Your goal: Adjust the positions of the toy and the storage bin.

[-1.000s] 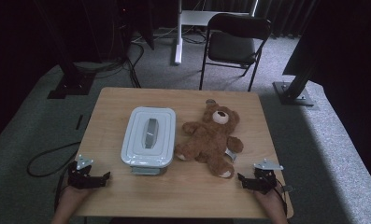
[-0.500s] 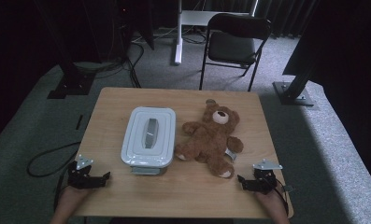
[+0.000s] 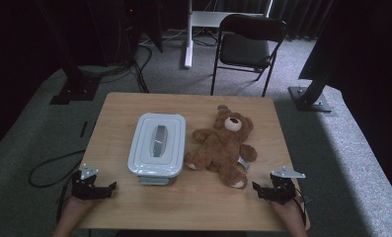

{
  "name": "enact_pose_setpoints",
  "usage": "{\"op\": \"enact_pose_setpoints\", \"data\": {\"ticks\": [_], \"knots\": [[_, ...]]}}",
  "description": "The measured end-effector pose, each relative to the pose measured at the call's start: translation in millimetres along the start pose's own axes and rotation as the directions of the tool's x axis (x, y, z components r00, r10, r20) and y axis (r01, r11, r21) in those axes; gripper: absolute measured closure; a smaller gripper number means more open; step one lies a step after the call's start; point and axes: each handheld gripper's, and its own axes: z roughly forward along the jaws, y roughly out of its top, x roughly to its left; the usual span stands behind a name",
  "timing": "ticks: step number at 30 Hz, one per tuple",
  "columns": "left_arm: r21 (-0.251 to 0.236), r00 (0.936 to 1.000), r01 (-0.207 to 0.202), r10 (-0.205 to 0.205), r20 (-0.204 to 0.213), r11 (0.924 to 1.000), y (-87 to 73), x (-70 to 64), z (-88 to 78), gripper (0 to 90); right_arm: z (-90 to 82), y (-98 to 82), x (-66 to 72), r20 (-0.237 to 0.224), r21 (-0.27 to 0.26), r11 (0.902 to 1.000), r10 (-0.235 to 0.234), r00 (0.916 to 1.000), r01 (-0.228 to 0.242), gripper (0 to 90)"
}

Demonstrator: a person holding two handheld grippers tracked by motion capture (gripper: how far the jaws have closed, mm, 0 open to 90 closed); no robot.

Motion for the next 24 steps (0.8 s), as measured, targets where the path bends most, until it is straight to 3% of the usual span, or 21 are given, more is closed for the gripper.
{"op": "enact_pose_setpoints", "data": {"ticks": [9, 15, 24], "knots": [[0.0, 1.0, 0.0, 0.0, 0.0, 1.0, 0.0, 0.0, 0.0, 0.6, -11.1, 15.7, 10.2, 0.034, -0.042, 0.9991, 0.011, 0.9994, -0.01, 14.8], [0.0, 1.0, 0.0, 0.0, 0.0, 1.0, 0.0, 0.0, 0.0, 0.6, -18.8, 31.6, 17.6, 0.024, -0.095, 0.9952, 0.024, 0.9994, -0.021, 14.8], [0.0, 1.0, 0.0, 0.0, 0.0, 1.0, 0.0, 0.0, 0.0, 0.6, -16.0, 51.8, 31.2, 0.01, -0.118, 0.9929, 0.015, 0.9998, -0.014, 14.8]]}}
